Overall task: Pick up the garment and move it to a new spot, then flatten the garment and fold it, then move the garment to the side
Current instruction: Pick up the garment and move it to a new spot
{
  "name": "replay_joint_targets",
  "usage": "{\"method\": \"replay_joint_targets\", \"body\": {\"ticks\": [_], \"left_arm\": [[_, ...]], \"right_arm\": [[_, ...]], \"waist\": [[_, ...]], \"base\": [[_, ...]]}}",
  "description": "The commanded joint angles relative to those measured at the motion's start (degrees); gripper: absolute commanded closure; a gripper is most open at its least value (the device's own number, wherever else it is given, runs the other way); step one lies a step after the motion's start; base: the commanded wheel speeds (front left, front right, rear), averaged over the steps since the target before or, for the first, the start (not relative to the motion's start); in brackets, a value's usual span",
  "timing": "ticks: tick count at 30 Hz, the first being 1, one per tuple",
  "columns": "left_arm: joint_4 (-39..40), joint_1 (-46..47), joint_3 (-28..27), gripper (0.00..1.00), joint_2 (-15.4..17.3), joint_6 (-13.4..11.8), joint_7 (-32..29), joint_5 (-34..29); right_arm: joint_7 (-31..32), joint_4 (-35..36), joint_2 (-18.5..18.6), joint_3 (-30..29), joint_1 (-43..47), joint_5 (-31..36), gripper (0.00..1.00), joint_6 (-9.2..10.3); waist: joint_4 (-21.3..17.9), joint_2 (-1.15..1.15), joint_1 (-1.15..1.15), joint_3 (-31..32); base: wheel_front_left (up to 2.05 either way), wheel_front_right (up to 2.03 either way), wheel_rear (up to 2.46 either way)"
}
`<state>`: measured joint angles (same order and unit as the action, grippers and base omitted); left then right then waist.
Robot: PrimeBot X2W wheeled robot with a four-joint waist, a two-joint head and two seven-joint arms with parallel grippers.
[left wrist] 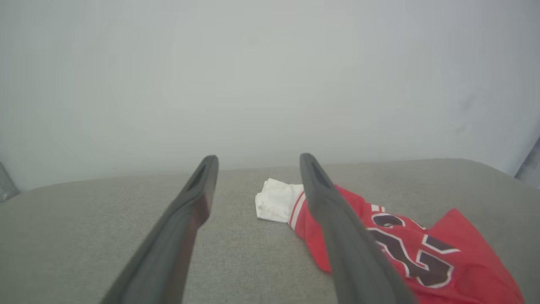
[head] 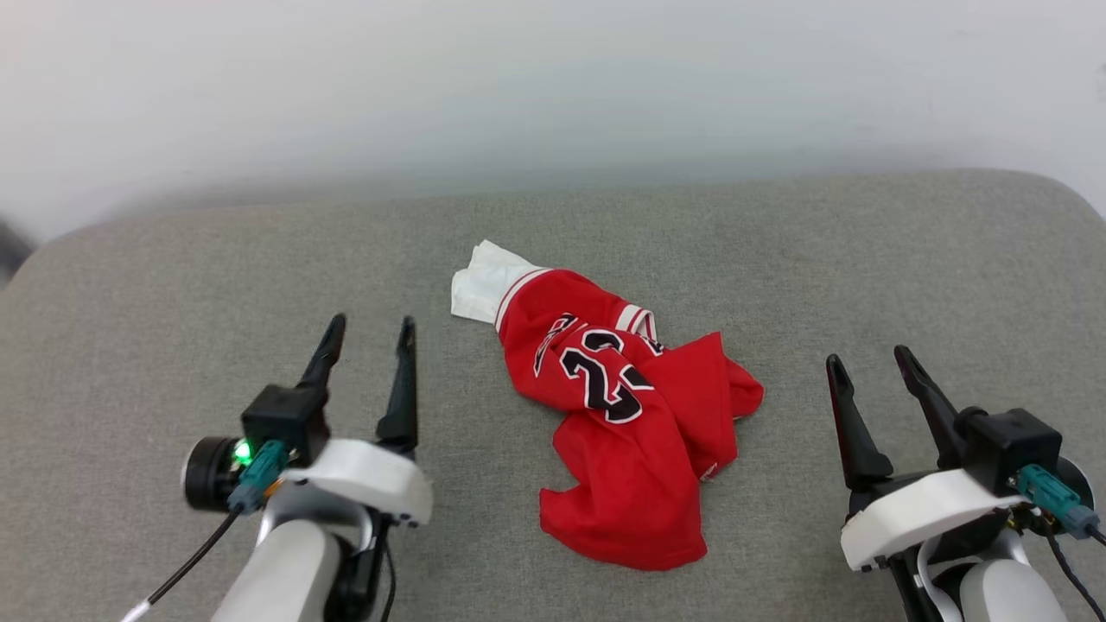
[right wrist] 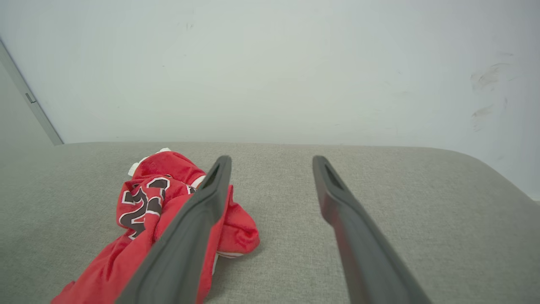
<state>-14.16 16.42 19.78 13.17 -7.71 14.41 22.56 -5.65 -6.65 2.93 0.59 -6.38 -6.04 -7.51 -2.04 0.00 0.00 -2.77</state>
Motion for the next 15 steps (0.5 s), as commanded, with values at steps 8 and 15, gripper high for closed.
{"method": "replay_joint_targets", "body": {"ticks": [8,15], "left_arm": [[1.3,-6.1,-1.8,0.0,3.0,-1.2,0.3,0.6],[2.4,-7.0,-1.4,0.0,3.3,-1.5,0.2,0.7]], "right_arm": [[0.9,2.0,-0.1,-0.4,3.1,0.5,0.0,0.04],[2.0,3.8,-0.1,-0.2,4.0,0.8,0.0,0.04]], "waist": [[-0.3,0.0,0.0,1.9],[-0.2,0.0,0.0,2.1]], "base": [[0.0,0.0,0.0],[0.0,0.0,0.0]]}}
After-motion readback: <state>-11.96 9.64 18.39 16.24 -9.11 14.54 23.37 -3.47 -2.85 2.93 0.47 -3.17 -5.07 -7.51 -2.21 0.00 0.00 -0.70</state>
